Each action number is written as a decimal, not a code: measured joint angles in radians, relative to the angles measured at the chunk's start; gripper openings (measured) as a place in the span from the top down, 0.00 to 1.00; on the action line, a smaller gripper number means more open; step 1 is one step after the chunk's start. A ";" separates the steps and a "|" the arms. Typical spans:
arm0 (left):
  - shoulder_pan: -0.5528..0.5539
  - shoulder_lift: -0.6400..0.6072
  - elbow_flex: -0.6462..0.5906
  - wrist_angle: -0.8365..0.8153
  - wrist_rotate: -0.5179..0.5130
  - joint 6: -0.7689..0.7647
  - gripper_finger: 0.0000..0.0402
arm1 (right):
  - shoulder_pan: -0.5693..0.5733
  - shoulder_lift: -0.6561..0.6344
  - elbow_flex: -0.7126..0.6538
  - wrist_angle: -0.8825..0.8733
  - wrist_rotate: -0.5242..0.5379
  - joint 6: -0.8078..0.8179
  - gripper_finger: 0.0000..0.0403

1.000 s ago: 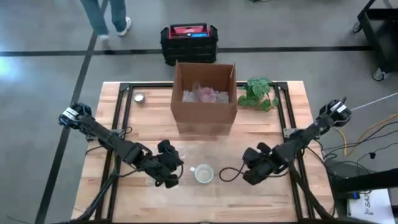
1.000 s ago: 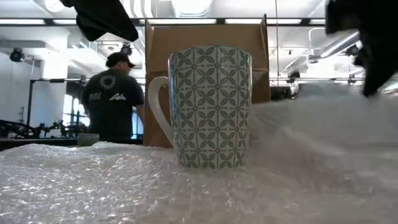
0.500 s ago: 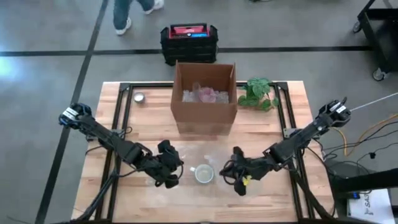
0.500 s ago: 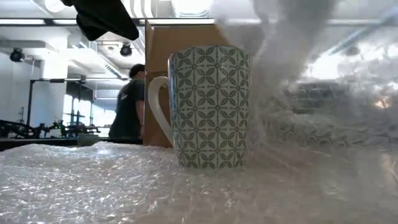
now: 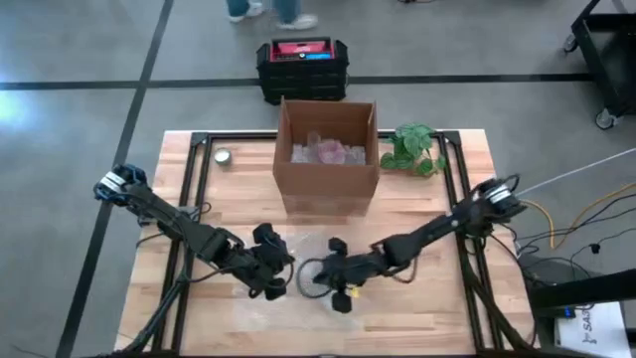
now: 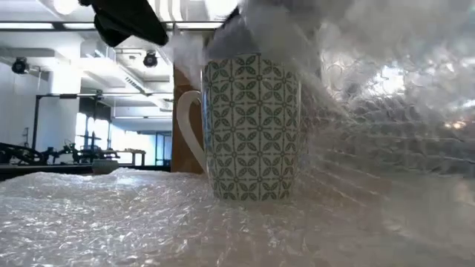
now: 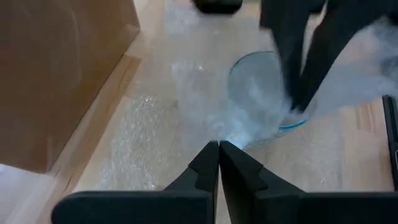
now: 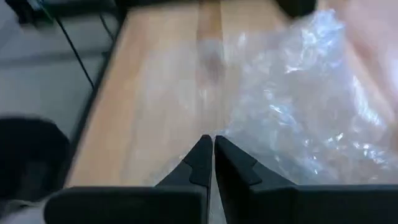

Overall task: Wrap mug
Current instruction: Wrap the white mug in bubble wrap

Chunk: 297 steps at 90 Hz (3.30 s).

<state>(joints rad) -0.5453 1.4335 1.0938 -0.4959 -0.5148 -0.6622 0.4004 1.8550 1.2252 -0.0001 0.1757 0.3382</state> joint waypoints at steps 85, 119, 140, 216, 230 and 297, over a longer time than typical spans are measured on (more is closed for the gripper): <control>0.055 0.292 0.045 0.304 0.149 0.149 1.00 | 0.002 0.008 0.141 -0.249 -0.011 -0.104 1.00; 0.059 0.288 0.044 0.305 0.163 0.156 1.00 | 0.021 -0.225 0.141 -0.554 0.013 0.017 1.00; 0.059 0.288 0.043 0.315 0.162 0.157 1.00 | 0.077 -0.204 0.015 -0.613 0.011 0.142 1.00; 0.064 0.212 0.060 0.326 0.252 0.146 1.00 | -0.008 0.022 0.069 -0.293 -0.064 0.002 1.00; 0.037 0.134 0.076 0.346 0.297 0.145 1.00 | -0.016 0.011 0.066 -0.302 -0.071 -0.004 1.00; 0.094 0.314 0.057 0.443 0.157 0.173 1.00 | -0.023 -0.009 0.061 -0.316 -0.071 -0.024 1.00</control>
<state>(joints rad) -0.4517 1.7472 1.1511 -0.0527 -0.3580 -0.4894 0.3771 1.8461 1.2858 -0.3161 0.1043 0.3138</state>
